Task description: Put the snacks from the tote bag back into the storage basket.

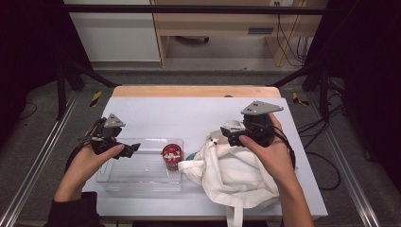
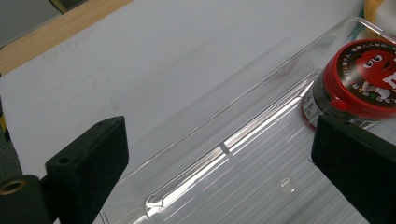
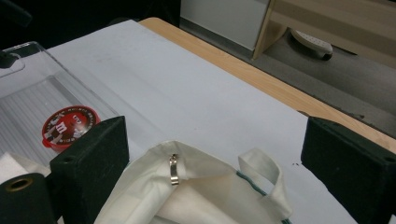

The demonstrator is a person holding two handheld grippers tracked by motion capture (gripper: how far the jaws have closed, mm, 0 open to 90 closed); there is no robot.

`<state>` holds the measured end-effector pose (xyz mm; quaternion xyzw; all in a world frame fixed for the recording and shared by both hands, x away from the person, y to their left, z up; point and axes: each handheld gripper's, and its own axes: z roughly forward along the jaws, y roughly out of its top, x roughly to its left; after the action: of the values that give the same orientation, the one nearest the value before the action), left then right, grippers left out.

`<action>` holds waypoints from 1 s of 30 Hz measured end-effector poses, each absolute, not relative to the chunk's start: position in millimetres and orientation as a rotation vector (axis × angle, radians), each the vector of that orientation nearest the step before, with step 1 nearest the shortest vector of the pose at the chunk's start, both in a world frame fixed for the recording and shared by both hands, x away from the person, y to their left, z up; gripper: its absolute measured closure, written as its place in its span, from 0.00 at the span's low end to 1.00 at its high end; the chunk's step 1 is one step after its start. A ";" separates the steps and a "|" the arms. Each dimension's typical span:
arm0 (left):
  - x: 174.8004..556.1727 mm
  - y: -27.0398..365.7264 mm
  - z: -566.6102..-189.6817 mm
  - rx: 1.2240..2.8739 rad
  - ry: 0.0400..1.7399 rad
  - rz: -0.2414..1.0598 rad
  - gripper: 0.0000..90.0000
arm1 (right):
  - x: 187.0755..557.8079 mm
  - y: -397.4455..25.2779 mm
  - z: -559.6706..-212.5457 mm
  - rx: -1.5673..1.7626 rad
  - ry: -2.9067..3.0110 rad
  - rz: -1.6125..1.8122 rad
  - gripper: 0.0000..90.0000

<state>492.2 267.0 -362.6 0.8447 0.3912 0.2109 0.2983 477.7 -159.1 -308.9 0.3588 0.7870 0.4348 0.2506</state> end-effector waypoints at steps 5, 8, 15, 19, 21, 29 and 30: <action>492.2 268.8 -362.6 2.238 1.044 0.560 0.05 | 476.6 -171.1 -305.9 1.008 2.110 1.179 0.09; 492.3 269.7 -362.3 2.238 1.045 0.559 0.05 | 476.2 -178.2 -305.3 1.032 2.091 1.165 0.09; 491.2 270.7 -360.4 2.230 1.047 0.567 0.05 | 475.9 -195.5 -307.3 1.098 2.053 1.094 0.10; 490.4 272.4 -358.1 2.218 1.045 0.575 0.05 | 475.5 -204.4 -307.6 1.129 2.034 1.081 0.10; 490.2 274.2 -357.8 2.215 1.051 0.575 0.05 | 474.8 -208.9 -307.8 1.143 2.025 1.075 0.10; 488.6 282.1 -356.2 2.194 1.065 0.579 0.05 | 470.1 -229.4 -314.5 1.192 2.007 1.050 0.10; 488.1 283.0 -356.1 2.191 1.069 0.576 0.05 | 468.7 -232.8 -315.6 1.203 2.003 1.048 0.10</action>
<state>488.1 283.0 -356.1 0.8306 0.4055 0.2184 0.3130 468.7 -232.8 -315.6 0.4503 0.7494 0.3920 0.2863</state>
